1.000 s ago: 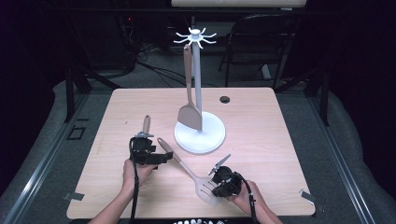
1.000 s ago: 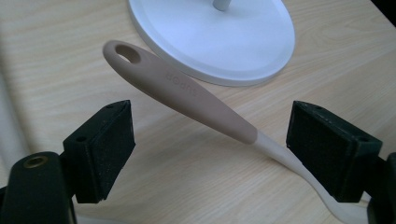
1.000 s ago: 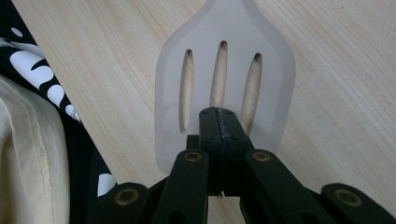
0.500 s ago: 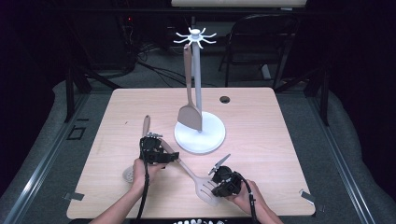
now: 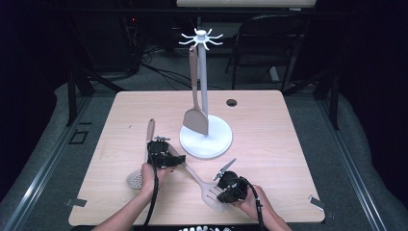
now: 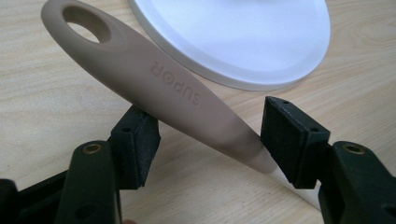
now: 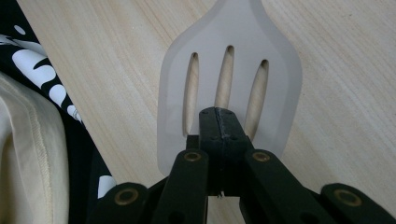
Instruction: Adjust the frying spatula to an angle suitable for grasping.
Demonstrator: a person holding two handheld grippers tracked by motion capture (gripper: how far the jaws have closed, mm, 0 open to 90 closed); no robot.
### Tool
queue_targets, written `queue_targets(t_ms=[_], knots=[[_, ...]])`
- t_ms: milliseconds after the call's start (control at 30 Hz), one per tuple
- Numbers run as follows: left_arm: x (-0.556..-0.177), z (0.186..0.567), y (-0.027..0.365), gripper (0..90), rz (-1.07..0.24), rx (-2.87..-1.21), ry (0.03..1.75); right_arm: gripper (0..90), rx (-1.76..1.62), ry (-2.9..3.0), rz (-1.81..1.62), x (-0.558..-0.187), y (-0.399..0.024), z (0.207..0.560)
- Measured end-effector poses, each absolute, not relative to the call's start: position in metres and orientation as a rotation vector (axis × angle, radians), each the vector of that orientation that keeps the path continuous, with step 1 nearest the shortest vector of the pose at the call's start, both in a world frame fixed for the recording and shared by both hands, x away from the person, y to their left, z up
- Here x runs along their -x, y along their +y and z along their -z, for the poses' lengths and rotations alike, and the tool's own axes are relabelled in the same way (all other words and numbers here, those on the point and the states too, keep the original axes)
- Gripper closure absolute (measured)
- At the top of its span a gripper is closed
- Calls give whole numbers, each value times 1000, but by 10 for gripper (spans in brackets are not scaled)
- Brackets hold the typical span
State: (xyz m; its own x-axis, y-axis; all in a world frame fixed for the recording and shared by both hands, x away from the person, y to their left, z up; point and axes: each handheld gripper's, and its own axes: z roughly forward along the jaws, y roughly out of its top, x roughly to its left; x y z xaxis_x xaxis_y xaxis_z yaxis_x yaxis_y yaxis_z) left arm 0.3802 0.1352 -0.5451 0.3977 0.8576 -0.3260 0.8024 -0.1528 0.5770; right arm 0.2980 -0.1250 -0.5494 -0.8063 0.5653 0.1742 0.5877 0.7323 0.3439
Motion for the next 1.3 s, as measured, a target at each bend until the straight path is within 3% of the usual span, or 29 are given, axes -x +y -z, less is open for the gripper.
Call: queue_targets(t_ms=[300,367,733,1067,1300], knots=[[-378,542,137,460,-79,-1896,1381,893,949,-2855,606,-299,-126,549],[-377,541,138,471,-71,-1886,1372,800,939,-2830,612,-301,-127,548],[-373,536,137,506,-96,-1864,1331,663,956,-2824,756,-307,-115,540],[-365,529,134,523,-149,-1846,1284,628,1000,-2864,898,-329,-90,542],[-360,524,133,533,-178,-1842,1247,693,1017,-2872,903,-339,-77,547]])
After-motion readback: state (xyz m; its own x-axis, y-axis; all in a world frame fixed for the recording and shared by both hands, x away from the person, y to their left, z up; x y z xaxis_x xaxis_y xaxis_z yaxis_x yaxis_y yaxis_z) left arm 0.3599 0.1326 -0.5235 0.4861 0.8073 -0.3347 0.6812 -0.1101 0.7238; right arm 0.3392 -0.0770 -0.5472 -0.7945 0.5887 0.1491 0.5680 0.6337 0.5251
